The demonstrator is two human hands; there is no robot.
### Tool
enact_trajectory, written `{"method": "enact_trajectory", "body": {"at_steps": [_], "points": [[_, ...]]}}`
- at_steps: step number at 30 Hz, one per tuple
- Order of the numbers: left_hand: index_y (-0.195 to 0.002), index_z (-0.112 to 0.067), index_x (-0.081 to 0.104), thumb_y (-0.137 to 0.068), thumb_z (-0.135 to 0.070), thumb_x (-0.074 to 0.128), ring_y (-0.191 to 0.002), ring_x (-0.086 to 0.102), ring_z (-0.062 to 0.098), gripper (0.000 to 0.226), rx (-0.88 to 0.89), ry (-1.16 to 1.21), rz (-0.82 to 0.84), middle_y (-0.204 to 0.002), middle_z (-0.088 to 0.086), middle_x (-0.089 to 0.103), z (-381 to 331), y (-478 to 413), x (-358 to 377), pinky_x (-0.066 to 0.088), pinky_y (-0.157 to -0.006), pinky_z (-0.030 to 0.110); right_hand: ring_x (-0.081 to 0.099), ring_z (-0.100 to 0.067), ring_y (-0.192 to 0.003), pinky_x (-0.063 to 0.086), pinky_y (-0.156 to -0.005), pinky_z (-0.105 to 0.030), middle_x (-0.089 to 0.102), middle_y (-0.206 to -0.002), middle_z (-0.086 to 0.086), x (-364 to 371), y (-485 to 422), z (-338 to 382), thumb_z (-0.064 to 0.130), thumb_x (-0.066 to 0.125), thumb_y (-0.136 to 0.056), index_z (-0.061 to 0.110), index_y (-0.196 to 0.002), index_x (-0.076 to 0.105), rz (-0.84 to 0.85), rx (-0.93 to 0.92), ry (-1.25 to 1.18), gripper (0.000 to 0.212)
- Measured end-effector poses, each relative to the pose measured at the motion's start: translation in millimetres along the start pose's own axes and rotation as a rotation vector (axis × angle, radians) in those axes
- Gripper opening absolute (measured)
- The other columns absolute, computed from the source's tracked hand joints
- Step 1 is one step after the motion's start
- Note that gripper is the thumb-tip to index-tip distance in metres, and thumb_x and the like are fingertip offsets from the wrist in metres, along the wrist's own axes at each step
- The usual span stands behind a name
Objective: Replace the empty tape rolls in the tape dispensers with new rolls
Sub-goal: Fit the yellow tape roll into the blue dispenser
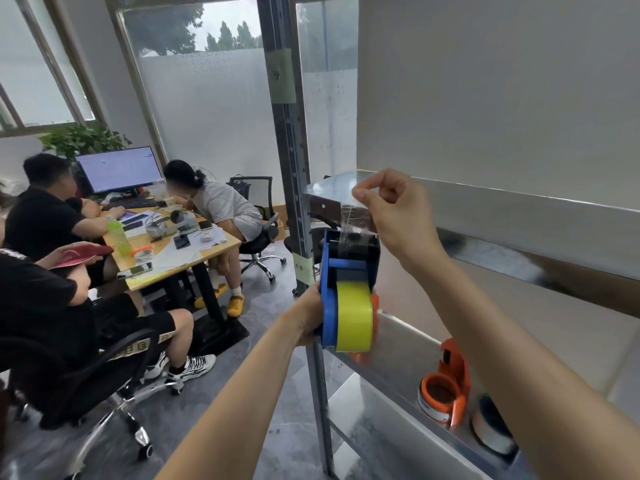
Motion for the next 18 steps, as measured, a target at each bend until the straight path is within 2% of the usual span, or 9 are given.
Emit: {"method": "enact_trajectory", "body": {"at_steps": [3, 7, 10, 12, 14, 18], "points": [[-0.105, -0.01, 0.069, -0.085, -0.032, 0.055, -0.098, 0.063, 0.027, 0.032, 0.01, 0.014, -0.003, -0.108, 0.011, 0.068, -6, 6, -2, 0.045, -0.1, 0.049, 0.031, -0.004, -0.044, 0.034, -0.053, -0.022, 0.033, -0.048, 0.01, 4, -6, 7, 0.015, 0.068, -0.087, 0.029, -0.067, 0.063, -0.007, -0.039, -0.017, 0.025], [-0.104, -0.01, 0.066, -0.094, -0.029, 0.048, -0.089, 0.065, 0.023, 0.028, 0.022, 0.012, -0.019, -0.101, 0.007, 0.07, -9, 12, -6, 0.05, -0.089, 0.043, 0.037, -0.009, -0.053, 0.044, -0.06, -0.03, 0.043, -0.056, 0.003, 7, -10, 20, 0.017, 0.068, -0.086, 0.029, -0.069, 0.066, -0.029, -0.057, -0.038, 0.021], [-0.11, -0.003, 0.062, -0.089, -0.031, 0.054, -0.098, 0.059, 0.031, 0.036, -0.013, -0.035, -0.091, -0.109, 0.019, 0.064, 1, 19, -10, 0.043, -0.102, 0.052, 0.039, -0.011, -0.058, 0.041, -0.063, -0.024, 0.052, -0.067, -0.009, 1, -21, 41, 0.013, 0.069, -0.086, 0.029, -0.069, 0.064, -0.088, -0.145, -0.105, 0.023], [-0.117, 0.003, 0.058, -0.08, -0.033, 0.059, -0.102, 0.057, 0.035, 0.051, -0.018, -0.02, -0.122, -0.119, 0.029, 0.058, 11, 20, -12, 0.039, -0.104, 0.057, 0.038, -0.006, -0.053, 0.04, -0.062, -0.017, 0.05, -0.06, -0.003, 2, -28, 49, 0.014, 0.07, -0.086, 0.028, -0.069, 0.064, -0.045, -0.181, -0.09, 0.022], [-0.119, 0.002, 0.058, -0.072, -0.037, 0.063, -0.103, 0.057, 0.037, 0.061, -0.03, -0.006, -0.123, -0.123, 0.029, 0.058, 20, 18, -14, 0.039, -0.103, 0.058, 0.035, -0.002, -0.048, 0.04, -0.061, -0.012, 0.042, -0.053, 0.006, 5, -31, 43, 0.016, 0.07, -0.086, 0.027, -0.07, 0.065, 0.015, -0.139, -0.047, 0.02], [-0.102, -0.006, 0.065, -0.085, -0.031, 0.059, -0.098, 0.058, 0.036, 0.03, -0.039, -0.026, -0.137, -0.101, 0.02, 0.065, 23, 22, -17, 0.041, -0.101, 0.059, 0.032, -0.009, -0.055, 0.037, -0.063, -0.019, 0.04, -0.06, -0.001, 5, -35, 19, 0.019, 0.071, -0.085, 0.027, -0.071, 0.067, 0.024, -0.065, -0.032, 0.017]]}}
Point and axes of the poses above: each hand's wrist, its own y-axis away from the middle knuckle, its own x-axis out of the palm, z = x × y, the point moved 3 cm from there along -y, towards the middle knuckle
